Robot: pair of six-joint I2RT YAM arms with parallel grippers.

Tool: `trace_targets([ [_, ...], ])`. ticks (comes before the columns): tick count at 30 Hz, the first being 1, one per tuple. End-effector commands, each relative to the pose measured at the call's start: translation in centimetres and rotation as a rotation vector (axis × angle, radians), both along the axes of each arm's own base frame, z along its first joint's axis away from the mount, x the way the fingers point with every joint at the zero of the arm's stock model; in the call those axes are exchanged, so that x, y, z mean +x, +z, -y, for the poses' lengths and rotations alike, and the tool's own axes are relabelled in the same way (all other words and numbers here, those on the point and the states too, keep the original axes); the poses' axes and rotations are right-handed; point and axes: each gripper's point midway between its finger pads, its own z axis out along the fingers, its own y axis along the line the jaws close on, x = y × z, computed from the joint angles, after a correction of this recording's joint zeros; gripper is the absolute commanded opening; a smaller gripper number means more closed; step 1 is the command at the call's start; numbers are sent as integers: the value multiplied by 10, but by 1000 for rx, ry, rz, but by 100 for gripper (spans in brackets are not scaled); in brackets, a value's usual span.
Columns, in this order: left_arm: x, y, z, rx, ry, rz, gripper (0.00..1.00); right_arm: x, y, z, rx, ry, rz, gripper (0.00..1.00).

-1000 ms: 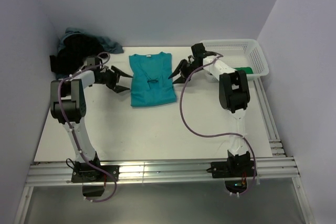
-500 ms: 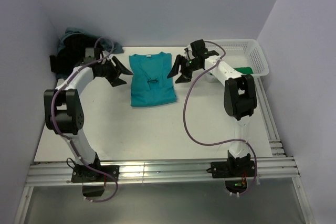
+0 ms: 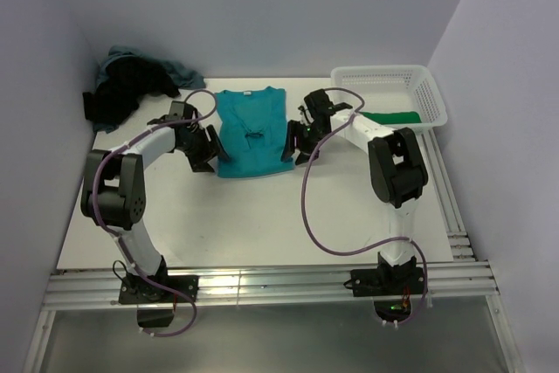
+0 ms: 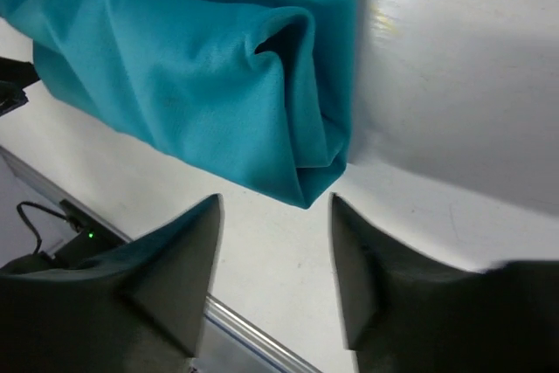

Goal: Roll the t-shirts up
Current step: Roll the tshirt

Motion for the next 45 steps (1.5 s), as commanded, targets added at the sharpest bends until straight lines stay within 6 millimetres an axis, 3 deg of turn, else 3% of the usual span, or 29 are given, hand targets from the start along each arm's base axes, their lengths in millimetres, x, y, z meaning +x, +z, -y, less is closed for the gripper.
trace_targets([
  [1,12,15,-7,40,-12,106,69,15,8,3,-11,-18,79,56],
  [4,18,18,-6,37,-18,136,65,19,6,2,-11,-23,88,47],
  [10,32,4,-7,56,5,115,66,30,-4,0,-41,-28,67,54],
  [17,30,-18,2,17,-2,56,65,34,-14,-6,-27,-31,41,50],
  [20,28,-31,6,16,-7,18,55,31,-22,-9,-16,-38,10,36],
  [23,23,-39,11,4,-17,-17,34,27,-25,-11,4,-45,-14,21],
  [24,22,-41,11,4,-15,-27,21,25,-24,-13,16,-41,-24,18],
  [26,17,-43,13,-4,-23,-42,6,18,-28,-12,18,-40,-52,6],
  [28,9,-46,12,7,-27,-59,0,10,-28,-9,15,-40,-70,0],
  [32,-19,-45,11,14,-39,-101,0,-23,-35,3,-8,-32,-140,0],
  [34,-44,-51,11,18,-53,-155,0,-37,-26,6,2,-24,-144,0],
  [35,-59,-52,10,20,-55,-177,0,-54,-34,13,-13,-23,-182,0],
  [36,-68,-51,13,14,-66,-188,0,-60,-25,14,-3,-21,-169,0],
  [37,-77,-50,16,2,-72,-199,0,-77,-31,21,-11,-18,-201,0],
  [39,-94,-50,14,11,-70,-222,0,-91,-29,26,-17,-18,-204,0],
  [40,-101,-50,13,16,-75,-234,0,-96,-20,28,-11,-16,-187,0],
  [42,-108,-48,11,17,-79,-237,0,-114,-20,33,-5,-13,-209,0],
  [43,-107,-46,11,20,-81,-229,0,-117,-11,33,9,-8,-187,21],
  [45,-103,-44,8,44,-100,-209,0,-129,-9,33,8,13,-186,43],
])
